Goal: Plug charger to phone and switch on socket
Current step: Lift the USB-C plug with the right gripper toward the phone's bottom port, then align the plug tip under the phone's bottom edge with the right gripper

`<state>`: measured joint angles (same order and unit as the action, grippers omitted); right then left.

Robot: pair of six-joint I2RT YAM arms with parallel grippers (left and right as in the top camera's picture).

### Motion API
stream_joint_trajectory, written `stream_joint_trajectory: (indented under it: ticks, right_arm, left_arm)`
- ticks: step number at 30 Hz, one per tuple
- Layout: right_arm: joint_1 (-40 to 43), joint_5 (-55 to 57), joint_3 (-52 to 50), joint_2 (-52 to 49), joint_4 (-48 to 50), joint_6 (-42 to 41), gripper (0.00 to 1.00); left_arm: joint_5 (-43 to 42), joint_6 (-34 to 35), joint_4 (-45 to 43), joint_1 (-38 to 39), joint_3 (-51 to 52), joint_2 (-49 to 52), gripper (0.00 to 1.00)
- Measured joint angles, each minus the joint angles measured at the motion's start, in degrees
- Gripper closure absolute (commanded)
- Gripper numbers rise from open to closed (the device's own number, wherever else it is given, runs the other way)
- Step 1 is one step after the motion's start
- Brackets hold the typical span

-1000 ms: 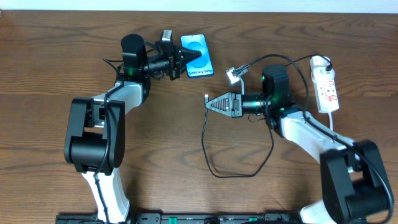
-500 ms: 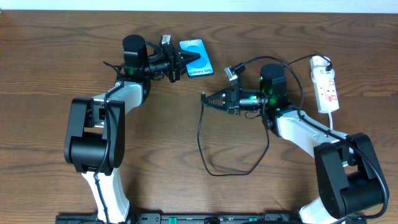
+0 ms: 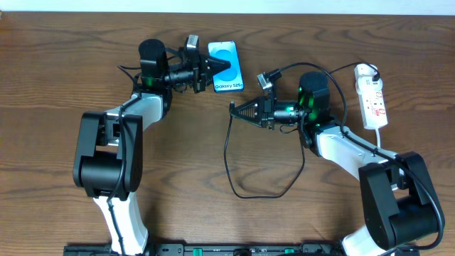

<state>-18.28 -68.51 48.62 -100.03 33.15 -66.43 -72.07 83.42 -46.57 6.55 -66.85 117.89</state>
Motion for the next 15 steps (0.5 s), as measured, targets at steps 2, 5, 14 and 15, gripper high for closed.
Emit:
stream_joint_trajectory:
  ticks: [2, 5, 14, 15]
  right_arm:
    - [0.0, -0.1, 0.0, -0.2, 0.3, 0.5, 0.99]
    - [0.0, -0.2, 0.0, -1.5, 1.5, 1.9, 0.99]
    - [-2.2, -1.4, 0.0, -2.7, 4.9, 7.2, 0.99]
    - [-2.2, -1.4, 0.0, -2.7, 5.0, 7.5, 0.99]
  left_arm:
    - [-0.3, -0.2, 0.0, -0.2, 0.0, 0.0, 0.93]
    - [-0.7, -0.6, 0.0, -0.8, 0.0, 0.0, 0.93]
    - [-3.0, -1.9, 0.0, -0.8, 0.0, 0.0, 0.93]
    - [-3.1, -2.1, 0.0, -0.8, 0.0, 0.0, 0.93]
